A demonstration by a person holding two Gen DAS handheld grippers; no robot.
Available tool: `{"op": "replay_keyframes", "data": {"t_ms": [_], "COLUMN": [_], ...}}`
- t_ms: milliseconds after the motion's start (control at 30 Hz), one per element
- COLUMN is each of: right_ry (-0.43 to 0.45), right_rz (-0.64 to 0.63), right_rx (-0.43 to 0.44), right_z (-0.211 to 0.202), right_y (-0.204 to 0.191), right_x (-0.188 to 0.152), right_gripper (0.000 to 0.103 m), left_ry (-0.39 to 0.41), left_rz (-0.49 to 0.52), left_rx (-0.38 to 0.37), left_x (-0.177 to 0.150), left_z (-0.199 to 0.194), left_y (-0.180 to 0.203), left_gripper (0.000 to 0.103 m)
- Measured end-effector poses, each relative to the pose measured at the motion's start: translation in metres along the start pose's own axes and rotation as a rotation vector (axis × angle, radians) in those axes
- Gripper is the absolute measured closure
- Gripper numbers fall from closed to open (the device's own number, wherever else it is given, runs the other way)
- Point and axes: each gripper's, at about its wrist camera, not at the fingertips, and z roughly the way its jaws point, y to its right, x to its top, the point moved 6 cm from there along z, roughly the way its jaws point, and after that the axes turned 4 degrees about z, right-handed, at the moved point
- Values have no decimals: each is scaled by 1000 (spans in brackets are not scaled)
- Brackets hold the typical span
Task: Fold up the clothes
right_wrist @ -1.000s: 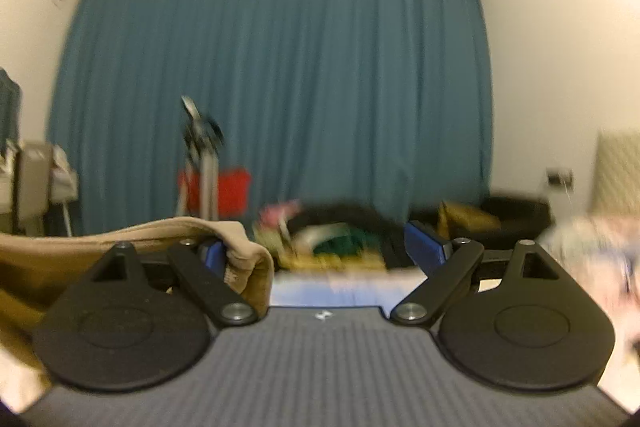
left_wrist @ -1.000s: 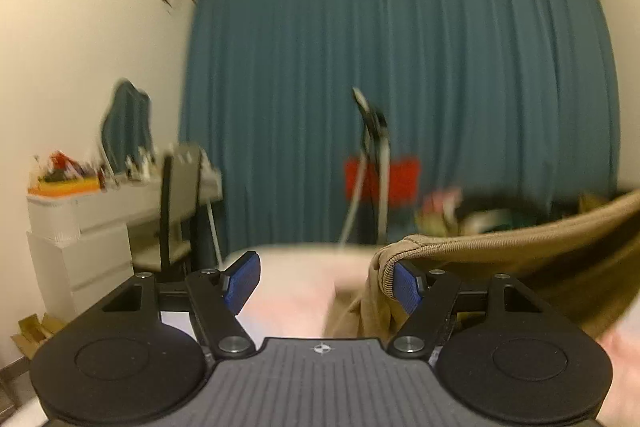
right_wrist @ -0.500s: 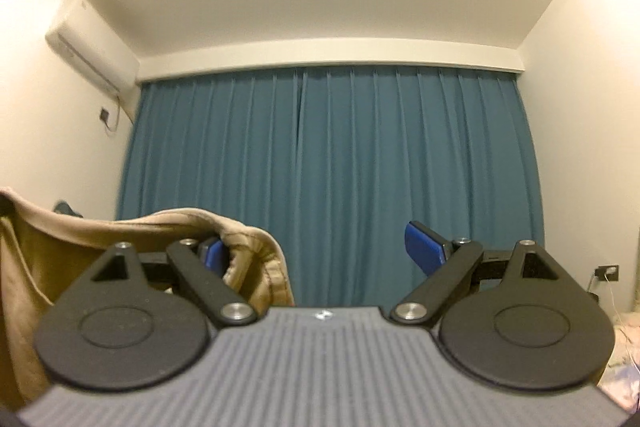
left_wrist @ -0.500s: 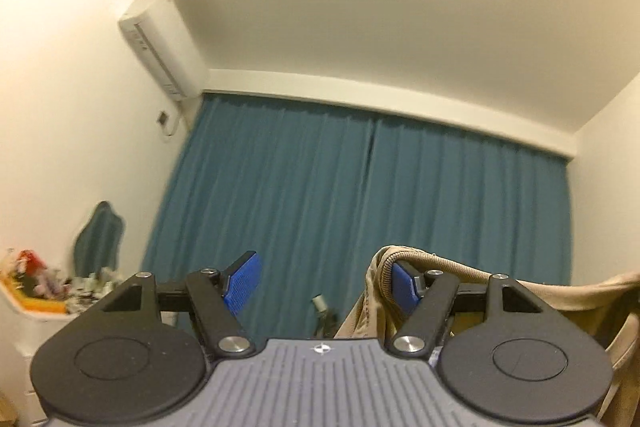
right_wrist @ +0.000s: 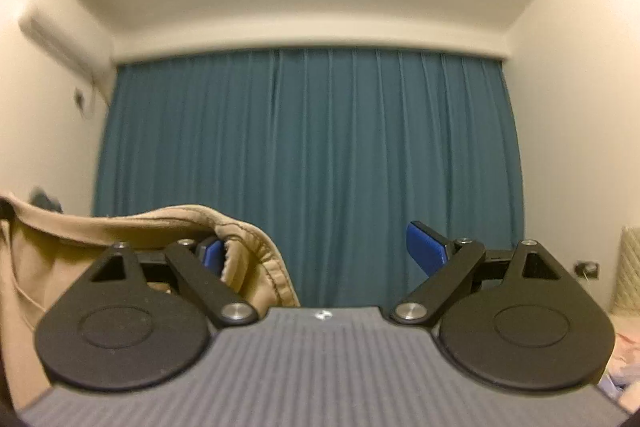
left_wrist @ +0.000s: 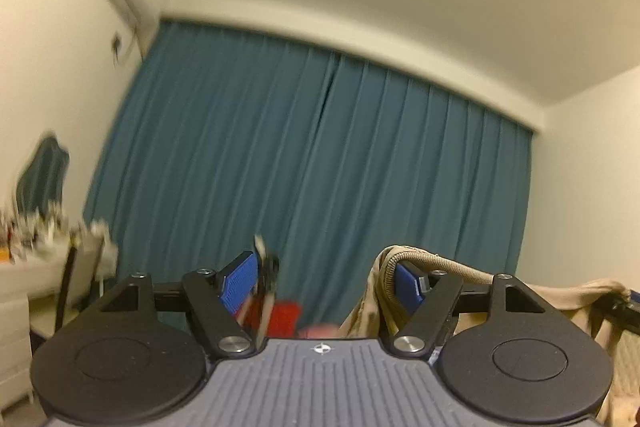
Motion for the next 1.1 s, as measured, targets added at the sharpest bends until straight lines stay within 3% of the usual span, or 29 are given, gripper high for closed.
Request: {"op": "replay_keyframes", "data": {"t_ms": [167,367,600,733,833,933,1000,1100], "right_ry": [-146,-277,-454,-603,-721,-837,-912,-1000], "right_rz": [-53,-86,-69,-20,20,9,-1,-95], "right_rx": [-34,-100,-163,-164,-143,-98,-67,25], "right_z": [86,211,374,426,456,465,470,480], "right_y": [16,37,62,70,76,75,75,61], "right_x": [-77,-175,-340,-464,-544,-578,-599,-605], "right_gripper": [13,13,13,13,13,13,13,13], "left_ry": [-160,-281,-433,-555,-684,-870,-969,-1054], "left_rz": [-43,48,45,72,22,2,42,211], "left_rx": [48,181,237,252,253,240,205,101], "left_x": [-65,-156,-321,-436,-519,-583,-607,-617], "left_z": [119,279,465,559,609,639,649,657], "left_y": [-11,-9,-19,-44,-85,-115,-124,-114], "left_gripper": [29,28,28,28,28,29,25,16]}}
